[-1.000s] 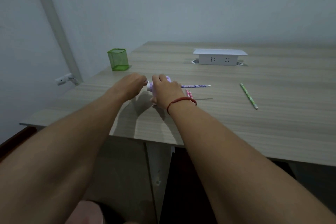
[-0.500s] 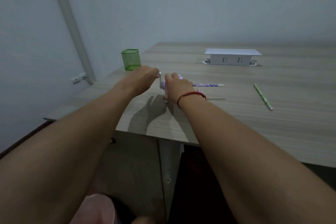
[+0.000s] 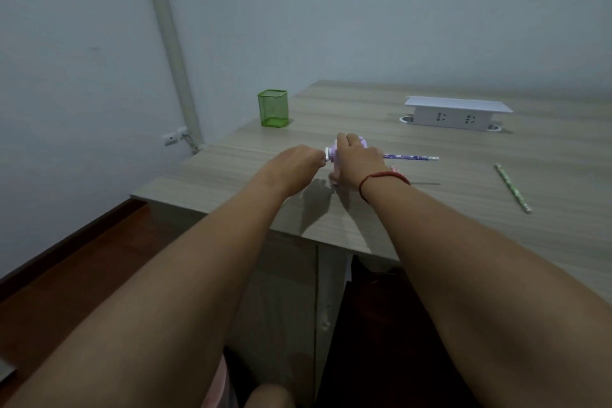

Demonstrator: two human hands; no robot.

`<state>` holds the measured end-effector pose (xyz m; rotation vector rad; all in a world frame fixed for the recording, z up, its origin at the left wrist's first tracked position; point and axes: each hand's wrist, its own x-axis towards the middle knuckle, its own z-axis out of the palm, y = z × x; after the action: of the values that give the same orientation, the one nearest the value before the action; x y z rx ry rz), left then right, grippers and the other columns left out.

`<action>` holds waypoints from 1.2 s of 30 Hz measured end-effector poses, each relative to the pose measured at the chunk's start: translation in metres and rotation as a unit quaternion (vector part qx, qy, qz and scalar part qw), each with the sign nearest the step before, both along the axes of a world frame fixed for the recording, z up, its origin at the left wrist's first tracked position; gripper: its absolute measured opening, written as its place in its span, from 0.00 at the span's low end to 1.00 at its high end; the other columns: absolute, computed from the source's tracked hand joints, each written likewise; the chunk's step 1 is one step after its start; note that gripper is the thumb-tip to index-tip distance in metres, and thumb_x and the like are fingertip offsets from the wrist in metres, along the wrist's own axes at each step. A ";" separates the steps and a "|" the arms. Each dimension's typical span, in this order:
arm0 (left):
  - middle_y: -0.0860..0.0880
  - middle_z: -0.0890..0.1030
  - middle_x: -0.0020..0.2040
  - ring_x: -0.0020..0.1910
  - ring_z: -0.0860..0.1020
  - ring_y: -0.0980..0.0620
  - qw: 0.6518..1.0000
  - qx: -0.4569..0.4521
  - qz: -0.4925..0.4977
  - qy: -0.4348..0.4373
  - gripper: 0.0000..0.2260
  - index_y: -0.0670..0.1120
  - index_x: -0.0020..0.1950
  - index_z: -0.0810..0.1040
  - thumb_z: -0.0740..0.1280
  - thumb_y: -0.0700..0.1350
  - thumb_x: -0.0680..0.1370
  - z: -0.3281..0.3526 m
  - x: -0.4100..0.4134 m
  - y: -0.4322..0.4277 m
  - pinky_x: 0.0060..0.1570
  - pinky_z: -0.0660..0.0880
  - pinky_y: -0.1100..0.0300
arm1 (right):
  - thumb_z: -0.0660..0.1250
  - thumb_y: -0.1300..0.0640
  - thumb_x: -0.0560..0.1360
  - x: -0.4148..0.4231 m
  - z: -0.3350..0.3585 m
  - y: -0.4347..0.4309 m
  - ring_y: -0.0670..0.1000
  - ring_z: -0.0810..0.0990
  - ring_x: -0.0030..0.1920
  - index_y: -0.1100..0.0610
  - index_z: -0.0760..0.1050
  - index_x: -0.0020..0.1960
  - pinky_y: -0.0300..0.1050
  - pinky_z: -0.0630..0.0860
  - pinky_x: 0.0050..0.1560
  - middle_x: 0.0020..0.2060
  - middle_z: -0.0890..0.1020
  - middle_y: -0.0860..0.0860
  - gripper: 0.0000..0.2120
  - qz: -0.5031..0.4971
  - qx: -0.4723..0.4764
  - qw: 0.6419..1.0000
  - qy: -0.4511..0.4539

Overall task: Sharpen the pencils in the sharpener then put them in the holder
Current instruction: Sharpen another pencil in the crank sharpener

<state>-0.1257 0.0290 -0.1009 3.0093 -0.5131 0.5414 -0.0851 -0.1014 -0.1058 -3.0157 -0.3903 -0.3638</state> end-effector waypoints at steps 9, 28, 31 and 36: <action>0.44 0.79 0.53 0.48 0.77 0.49 0.995 -0.051 0.029 0.087 0.08 0.43 0.55 0.78 0.61 0.41 0.80 -0.025 0.009 -0.004 0.48 0.71 0.57 | 0.65 0.51 0.74 0.001 -0.004 -0.004 0.56 0.71 0.66 0.56 0.65 0.68 0.56 0.72 0.62 0.66 0.71 0.53 0.24 0.043 0.012 0.998 -0.039; 0.37 0.81 0.45 0.47 0.78 0.37 0.996 -0.004 -0.046 -0.071 0.08 0.39 0.48 0.77 0.59 0.38 0.80 0.017 0.032 0.010 0.43 0.72 0.48 | 0.64 0.51 0.79 0.006 0.007 -0.003 0.59 0.70 0.68 0.57 0.64 0.71 0.58 0.73 0.63 0.69 0.68 0.55 0.23 0.022 -0.001 1.000 -0.001; 0.38 0.81 0.46 0.45 0.79 0.38 0.997 -0.008 -0.049 -0.054 0.07 0.39 0.50 0.78 0.61 0.36 0.79 -0.004 0.009 0.006 0.42 0.72 0.50 | 0.68 0.51 0.76 0.003 0.009 -0.001 0.59 0.70 0.69 0.56 0.64 0.71 0.58 0.72 0.64 0.70 0.68 0.55 0.27 0.008 0.005 1.000 0.021; 0.43 0.81 0.53 0.53 0.79 0.45 0.999 -0.025 0.015 0.018 0.09 0.42 0.54 0.78 0.59 0.39 0.80 -0.029 0.007 -0.003 0.54 0.75 0.54 | 0.61 0.52 0.79 0.003 0.003 0.002 0.58 0.70 0.68 0.57 0.66 0.69 0.55 0.72 0.61 0.68 0.70 0.55 0.20 0.013 0.017 1.000 -0.017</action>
<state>-0.1189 0.0265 -0.1303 2.9774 -0.4447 0.4945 -0.0819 -0.0993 -0.1029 -2.9727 -0.4214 -0.4162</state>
